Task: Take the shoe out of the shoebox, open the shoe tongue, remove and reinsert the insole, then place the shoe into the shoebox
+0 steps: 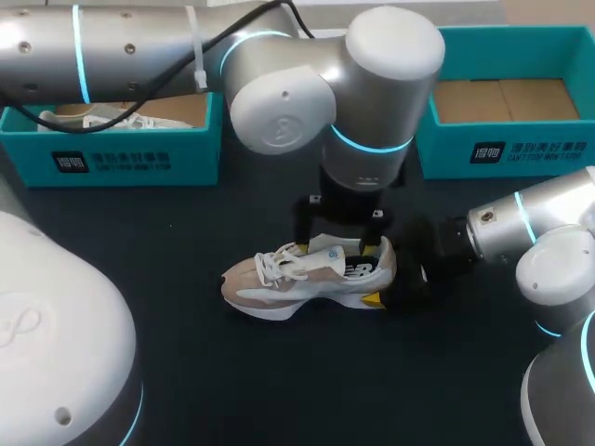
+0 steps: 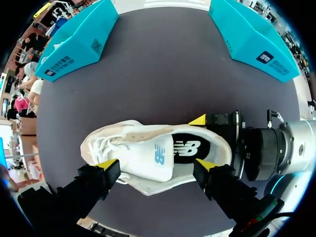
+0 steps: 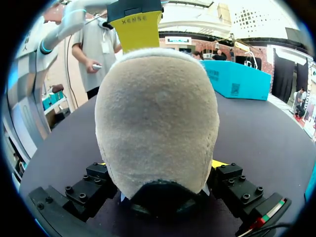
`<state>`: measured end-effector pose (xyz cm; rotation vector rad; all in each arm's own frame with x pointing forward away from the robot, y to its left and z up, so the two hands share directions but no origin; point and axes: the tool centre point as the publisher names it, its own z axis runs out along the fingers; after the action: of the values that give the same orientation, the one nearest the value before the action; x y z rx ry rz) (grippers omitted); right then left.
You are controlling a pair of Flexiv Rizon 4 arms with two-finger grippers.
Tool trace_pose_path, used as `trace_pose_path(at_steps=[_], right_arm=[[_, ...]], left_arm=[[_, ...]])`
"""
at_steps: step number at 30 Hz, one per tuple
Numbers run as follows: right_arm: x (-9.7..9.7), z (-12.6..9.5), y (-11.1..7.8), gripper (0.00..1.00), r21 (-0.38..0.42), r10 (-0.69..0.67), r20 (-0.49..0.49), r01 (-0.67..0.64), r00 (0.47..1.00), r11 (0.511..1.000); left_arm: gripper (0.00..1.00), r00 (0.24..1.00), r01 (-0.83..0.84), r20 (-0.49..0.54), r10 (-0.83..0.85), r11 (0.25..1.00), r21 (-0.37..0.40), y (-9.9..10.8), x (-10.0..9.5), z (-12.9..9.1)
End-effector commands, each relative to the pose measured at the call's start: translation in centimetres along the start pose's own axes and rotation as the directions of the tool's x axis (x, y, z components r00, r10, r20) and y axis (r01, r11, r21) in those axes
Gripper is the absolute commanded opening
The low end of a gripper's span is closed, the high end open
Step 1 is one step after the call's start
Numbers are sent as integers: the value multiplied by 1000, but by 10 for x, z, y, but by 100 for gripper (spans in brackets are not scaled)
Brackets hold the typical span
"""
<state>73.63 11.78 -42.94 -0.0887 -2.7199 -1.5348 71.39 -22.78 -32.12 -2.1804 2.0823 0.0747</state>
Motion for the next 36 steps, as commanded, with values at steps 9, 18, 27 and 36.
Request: trace_pose_path(at_steps=[9,18,27,36], right_arm=[[-2,10,-2,0,4,1,1,-1,1000,1000],[-2,10,-2,0,4,1,1,-1,1000,1000],[-2,10,-2,0,4,1,1,-1,1000,1000],[-2,10,-2,0,4,1,1,-1,1000,1000]], left_arm=[[100,997,29,74,-29,1000,0,10,13,28],[100,992,43,117,-42,999,-8,12,8,38],[100,984,52,173,-51,999,1,16,-8,44],[100,972,94,215,-97,995,22,18,-29,37]])
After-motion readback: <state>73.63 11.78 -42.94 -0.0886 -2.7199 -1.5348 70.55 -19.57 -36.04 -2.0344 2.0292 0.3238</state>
